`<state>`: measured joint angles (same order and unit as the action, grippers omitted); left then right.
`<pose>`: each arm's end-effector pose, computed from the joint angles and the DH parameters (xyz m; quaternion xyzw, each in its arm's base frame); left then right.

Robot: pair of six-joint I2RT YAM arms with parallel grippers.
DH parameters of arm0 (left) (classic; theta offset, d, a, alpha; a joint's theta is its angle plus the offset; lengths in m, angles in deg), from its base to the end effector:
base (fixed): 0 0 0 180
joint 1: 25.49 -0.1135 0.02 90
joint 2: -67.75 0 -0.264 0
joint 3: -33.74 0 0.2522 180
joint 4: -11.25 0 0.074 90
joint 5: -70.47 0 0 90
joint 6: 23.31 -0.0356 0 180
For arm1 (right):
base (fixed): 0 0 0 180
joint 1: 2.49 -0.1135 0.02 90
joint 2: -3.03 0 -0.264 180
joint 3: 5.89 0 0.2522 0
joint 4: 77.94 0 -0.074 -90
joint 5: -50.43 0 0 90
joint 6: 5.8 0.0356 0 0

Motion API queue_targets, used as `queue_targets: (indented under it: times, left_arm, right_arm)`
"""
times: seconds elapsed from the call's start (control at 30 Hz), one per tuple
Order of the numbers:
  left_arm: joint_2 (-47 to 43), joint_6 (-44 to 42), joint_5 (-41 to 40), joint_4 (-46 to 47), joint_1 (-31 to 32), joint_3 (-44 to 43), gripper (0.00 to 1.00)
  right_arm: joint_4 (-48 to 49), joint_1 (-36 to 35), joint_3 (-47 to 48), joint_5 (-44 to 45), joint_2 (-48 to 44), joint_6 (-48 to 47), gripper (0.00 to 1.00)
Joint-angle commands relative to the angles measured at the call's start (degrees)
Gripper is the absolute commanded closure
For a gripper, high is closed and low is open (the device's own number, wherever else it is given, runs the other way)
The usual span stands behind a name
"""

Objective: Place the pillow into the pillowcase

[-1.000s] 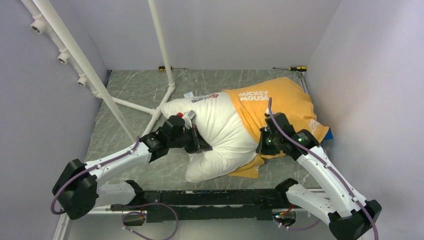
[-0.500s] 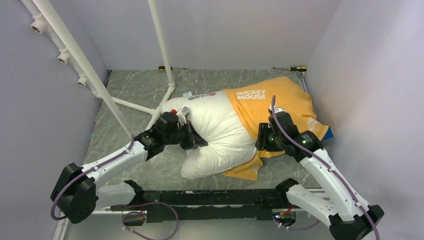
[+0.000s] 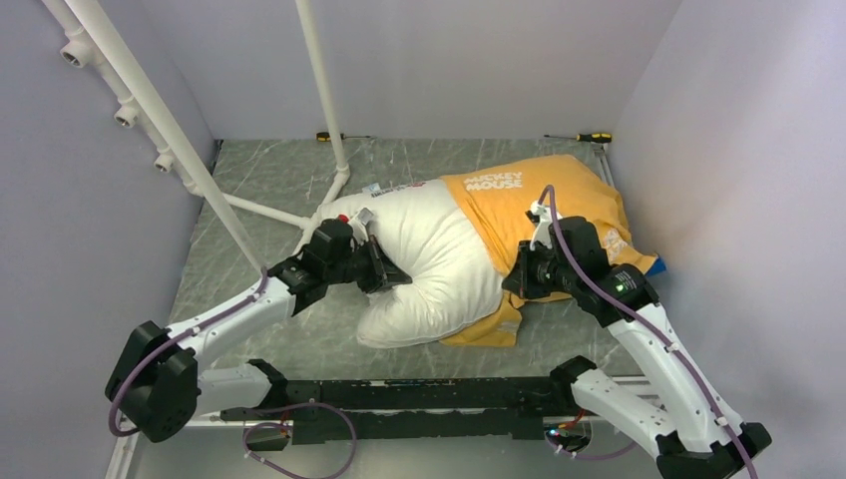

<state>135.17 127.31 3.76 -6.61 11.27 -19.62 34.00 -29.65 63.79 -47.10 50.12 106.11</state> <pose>0.1949 -0.1632 0.2396 -0.0811 0.8580 -0.4736 0.1813 0.1311 0.0725 0.3258 -0.0671 0.9213 0.2123 0.3187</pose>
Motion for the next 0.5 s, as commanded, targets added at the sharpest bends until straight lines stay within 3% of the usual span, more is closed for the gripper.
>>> queue_targets:
  times: [0.0,0.2,0.4,0.47]
  left_arm:
    - [3.8,-2.2,-2.5,7.0,-0.4,-3.5,1.00]
    - [10.9,-2.0,-2.7,15.2,0.3,-10.9,1.00]
    - [17.5,-5.0,-10.7,13.3,2.3,-21.0,1.00]
    - [19.8,-5.5,-13.4,12.0,3.0,-23.9,1.00]
  right_arm:
    - [13.9,-0.7,5.0,-24.8,0.5,0.0,1.00]
    - [26.5,-0.8,5.6,-39.9,5.9,3.2,1.00]
    - [31.4,-0.7,11.0,-43.9,10.4,2.7,1.00]
    - [37.2,-0.7,10.3,-46.0,11.3,6.0,1.00]
